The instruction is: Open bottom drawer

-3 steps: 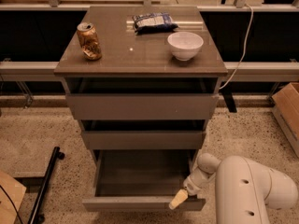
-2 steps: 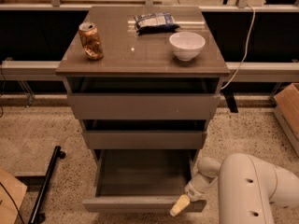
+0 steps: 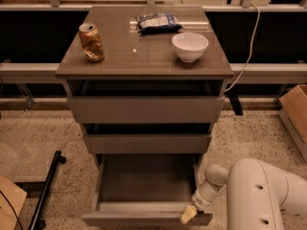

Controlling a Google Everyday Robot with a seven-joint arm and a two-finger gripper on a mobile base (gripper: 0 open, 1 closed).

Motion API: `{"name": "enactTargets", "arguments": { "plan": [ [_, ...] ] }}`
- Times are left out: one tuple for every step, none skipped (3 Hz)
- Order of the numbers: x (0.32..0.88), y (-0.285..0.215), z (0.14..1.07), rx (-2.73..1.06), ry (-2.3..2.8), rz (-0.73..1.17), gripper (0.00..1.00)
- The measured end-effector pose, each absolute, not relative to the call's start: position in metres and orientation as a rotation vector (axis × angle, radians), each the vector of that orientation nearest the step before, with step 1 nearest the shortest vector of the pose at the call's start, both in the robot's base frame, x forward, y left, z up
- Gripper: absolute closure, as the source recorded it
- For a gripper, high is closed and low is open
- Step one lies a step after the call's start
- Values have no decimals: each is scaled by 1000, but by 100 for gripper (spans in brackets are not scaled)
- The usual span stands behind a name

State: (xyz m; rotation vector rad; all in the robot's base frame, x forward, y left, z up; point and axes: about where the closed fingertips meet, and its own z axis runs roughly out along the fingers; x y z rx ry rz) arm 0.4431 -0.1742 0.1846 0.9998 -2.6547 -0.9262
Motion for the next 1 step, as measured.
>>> {"name": "enactTargets", "arguments": {
  "plan": [
    [443,-174,185,1000,-2655,-926,34]
  ]
}}
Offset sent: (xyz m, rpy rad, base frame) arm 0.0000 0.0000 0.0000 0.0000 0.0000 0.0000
